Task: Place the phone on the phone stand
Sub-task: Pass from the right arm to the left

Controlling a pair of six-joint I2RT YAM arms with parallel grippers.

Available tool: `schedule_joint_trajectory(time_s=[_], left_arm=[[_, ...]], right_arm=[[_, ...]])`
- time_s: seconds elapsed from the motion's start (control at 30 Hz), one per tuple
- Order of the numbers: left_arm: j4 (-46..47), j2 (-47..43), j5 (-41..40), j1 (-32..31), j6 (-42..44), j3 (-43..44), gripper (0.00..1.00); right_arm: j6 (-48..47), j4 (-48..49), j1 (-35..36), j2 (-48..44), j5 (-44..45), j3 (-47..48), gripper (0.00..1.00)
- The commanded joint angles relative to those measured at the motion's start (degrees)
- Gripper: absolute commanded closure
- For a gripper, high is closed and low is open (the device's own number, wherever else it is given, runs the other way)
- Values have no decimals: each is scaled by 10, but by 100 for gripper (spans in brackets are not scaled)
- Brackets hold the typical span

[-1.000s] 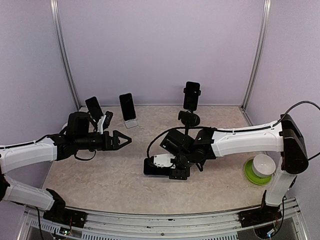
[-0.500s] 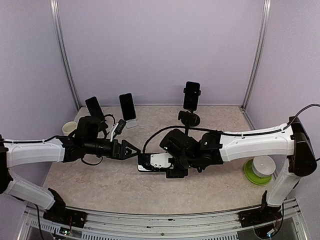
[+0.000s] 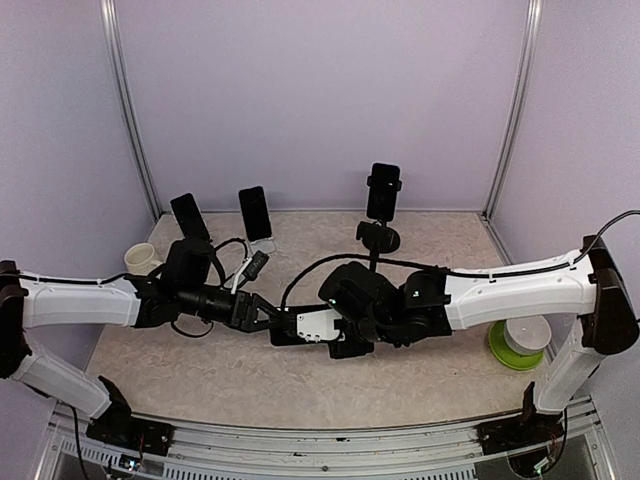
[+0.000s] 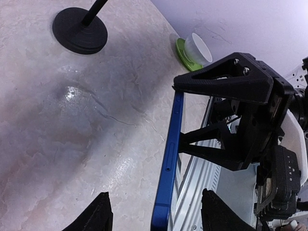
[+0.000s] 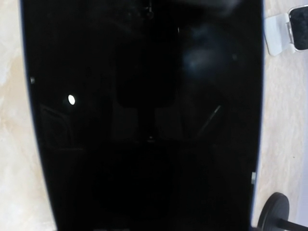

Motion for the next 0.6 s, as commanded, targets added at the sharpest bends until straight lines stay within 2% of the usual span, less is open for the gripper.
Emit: schedule_joint_trajectory(time_s=[0.0,0.07,0.37,0.57], left_arm=[[13,8,21,-11,12,19,49],[10,11,20,-14,13,22,61],[6,30,23,-27,11,32,100],[7,37,17,-36,9,38,100]], right_arm=[[-4,31,11,-17,18,3,54],[-5,31,12,-18,19,3,54],[-7,28,18,-13,36,1,54],[-9,32,19,-15,50,-2,47]])
